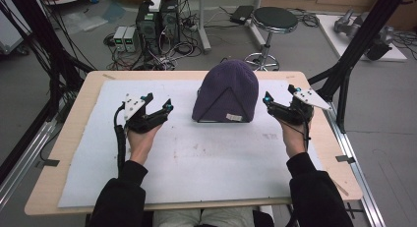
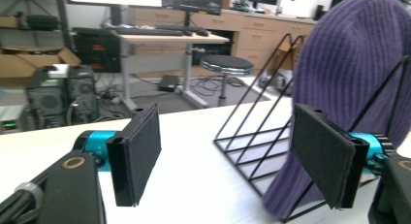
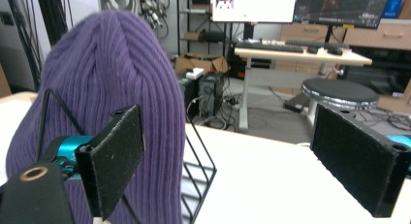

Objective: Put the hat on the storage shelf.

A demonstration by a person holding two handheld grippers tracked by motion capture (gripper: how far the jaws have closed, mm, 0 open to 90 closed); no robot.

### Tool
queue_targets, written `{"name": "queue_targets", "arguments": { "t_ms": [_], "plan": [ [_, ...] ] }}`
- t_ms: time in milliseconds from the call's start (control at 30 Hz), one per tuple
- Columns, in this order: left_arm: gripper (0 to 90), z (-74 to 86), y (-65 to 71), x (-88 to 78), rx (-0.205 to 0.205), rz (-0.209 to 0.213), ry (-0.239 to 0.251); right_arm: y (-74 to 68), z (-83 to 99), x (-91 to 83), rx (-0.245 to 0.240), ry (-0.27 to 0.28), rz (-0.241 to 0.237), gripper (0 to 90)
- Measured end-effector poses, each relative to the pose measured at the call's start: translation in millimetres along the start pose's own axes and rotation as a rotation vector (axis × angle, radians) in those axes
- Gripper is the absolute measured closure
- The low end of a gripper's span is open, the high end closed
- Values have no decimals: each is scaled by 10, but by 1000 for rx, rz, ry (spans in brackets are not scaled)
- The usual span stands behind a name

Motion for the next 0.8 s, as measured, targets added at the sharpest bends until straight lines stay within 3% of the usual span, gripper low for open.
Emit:
{"name": "queue_targets", "arguments": {
  "t_ms": [200,300,433,500,800],
  "plan": [
    [240,76,-207,-226,-21,-69,11,-48,91,-77,-24,20,14,116],
    [212,119,-308,-324,-37,-98,12,-87,160,-102,-44,-5,33,115],
    [192,182,-413,-458,-51,-131,33,-152,117,-183,-30,26,55,116],
    [185,216,-472,-531,-55,-154,40,-184,98,-240,-53,41,84,116],
    [183,358,-656,-723,-89,-192,42,-225,116,-306,-45,52,82,136]
  ]
}}
Point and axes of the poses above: each handheld gripper's, and its own axes: x roughly forward along the jaws, z roughly out of its underside, y roughly to its right, the point moved 6 cm from there along x, roughly forward along the jaws, and after that the axes turned 10 degrees about -y, right-handed, at the moved point
